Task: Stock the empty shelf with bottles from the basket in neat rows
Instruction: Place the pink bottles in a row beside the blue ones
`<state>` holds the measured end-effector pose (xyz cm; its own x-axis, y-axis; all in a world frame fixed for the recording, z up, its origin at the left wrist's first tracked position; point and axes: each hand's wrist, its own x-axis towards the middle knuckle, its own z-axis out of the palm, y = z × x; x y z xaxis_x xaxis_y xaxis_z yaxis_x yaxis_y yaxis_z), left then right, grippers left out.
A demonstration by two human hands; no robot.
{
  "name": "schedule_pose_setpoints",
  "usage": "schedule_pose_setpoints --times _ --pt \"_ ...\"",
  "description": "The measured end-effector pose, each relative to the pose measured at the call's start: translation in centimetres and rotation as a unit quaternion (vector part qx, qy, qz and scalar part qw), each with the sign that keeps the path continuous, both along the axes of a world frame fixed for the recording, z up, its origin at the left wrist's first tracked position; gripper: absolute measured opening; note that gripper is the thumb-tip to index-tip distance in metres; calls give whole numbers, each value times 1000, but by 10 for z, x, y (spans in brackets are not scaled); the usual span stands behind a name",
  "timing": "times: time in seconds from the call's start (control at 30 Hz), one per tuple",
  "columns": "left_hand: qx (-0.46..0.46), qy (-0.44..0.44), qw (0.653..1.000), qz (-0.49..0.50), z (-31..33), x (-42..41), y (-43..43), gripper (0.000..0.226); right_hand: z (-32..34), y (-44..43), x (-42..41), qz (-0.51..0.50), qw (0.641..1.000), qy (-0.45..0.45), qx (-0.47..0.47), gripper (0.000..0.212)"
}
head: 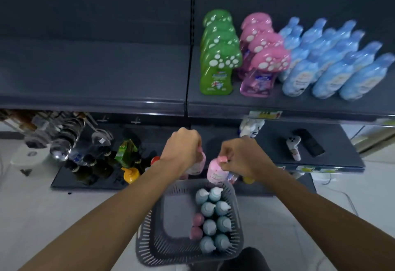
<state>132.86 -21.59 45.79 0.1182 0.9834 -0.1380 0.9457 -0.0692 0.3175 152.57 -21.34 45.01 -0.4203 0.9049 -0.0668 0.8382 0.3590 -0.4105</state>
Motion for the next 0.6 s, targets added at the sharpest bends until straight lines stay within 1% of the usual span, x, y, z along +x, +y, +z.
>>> schedule_pose_setpoints --times 0.07,0.17,0.37,0.47,0.6 --pt "18 -13 1000 -9 25 11 6 1 26 3 12 8 1000 9 27 11" --pt "47 -21 998 -33 59 31 13 9 65 7 31 8 999 5 52 13" --pt "97 -27 991 -84 123 69 26 12 135 11 71 -22 996 -29 76 17" --pt "109 -42 988 -98 147 84 32 12 162 14 89 -37 996 -42 71 18" --pt "143 -54 981 -123 177 107 38 9 196 15 120 -77 993 -40 76 18"
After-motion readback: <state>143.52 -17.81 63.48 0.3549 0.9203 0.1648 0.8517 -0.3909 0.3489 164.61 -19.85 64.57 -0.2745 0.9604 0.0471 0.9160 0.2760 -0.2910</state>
